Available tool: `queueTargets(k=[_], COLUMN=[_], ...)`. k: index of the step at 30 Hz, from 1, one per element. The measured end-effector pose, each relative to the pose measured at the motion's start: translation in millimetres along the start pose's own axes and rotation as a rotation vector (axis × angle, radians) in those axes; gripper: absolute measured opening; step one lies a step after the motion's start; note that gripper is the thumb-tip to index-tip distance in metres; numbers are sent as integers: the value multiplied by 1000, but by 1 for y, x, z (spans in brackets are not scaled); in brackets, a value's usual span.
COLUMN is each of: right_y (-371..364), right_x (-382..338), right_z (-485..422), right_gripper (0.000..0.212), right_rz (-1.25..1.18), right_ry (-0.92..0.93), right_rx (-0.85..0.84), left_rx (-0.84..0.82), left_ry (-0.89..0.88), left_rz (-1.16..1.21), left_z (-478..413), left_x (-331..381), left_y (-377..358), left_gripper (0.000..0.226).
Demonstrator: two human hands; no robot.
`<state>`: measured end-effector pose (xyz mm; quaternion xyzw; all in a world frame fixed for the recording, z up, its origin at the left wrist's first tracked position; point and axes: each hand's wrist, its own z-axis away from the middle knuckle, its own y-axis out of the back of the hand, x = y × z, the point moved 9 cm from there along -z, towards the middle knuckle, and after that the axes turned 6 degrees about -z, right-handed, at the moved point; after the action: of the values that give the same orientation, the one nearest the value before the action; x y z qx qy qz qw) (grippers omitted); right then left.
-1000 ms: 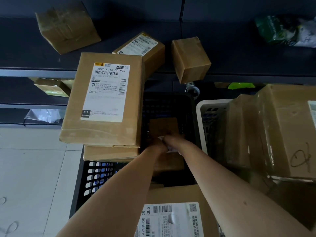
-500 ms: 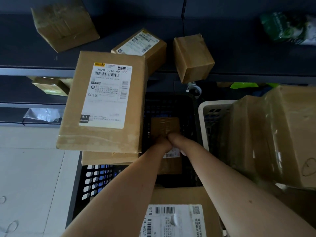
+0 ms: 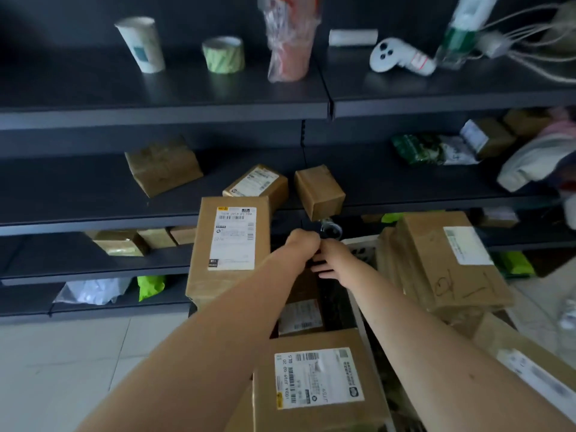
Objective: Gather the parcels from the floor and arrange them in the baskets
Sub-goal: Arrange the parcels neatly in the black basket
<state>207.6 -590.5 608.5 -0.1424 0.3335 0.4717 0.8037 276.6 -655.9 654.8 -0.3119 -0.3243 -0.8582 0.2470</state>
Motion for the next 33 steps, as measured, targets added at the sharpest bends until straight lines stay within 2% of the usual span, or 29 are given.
queueTargets(k=[4, 7, 9, 10, 12, 13, 15, 17, 24, 29, 33], right_y=[-14, -38, -61, -72, -92, -99, -105, -94, -3, 28, 43], right_x=[-12, -18, -19, -17, -10, -6, 1, 4, 18, 35, 34], right_z=[36, 59, 73, 78, 83, 83, 83, 83, 62, 36, 23], right_gripper=[42, 49, 56, 60, 65, 64, 56, 49, 46, 41, 44], right_rz=[-70, -99, -57, -30, -8, -22, -78, -152, -246, -261, -105], right_ry=[29, 71, 99, 101, 82, 73, 90, 131, 250, 260, 367], right_rx=[-3, -6, -34, -52, -73, -80, -74, -16, 182, 175, 222], left_rx=[92, 350, 506, 524, 410, 329, 268, 288, 137, 109, 95], left_ry=[-168, -293, -273, -184, 5, 23, -77, -180, -362, -342, -267], left_rz=[97, 134, -13, -100, -141, -106, -63, -56, -9, 9, -9], left_z=[38, 72, 78, 74, 64, 61, 61, 60, 49, 26, 19], left_x=[30, 19, -9, -31, -75, -89, -92, -83, -48, -46, -67], left_y=[63, 138, 177, 186, 182, 172, 157, 152, 79, 38, 13], left_gripper=[34, 36, 36, 38, 50, 58, 69, 74, 65, 68, 75])
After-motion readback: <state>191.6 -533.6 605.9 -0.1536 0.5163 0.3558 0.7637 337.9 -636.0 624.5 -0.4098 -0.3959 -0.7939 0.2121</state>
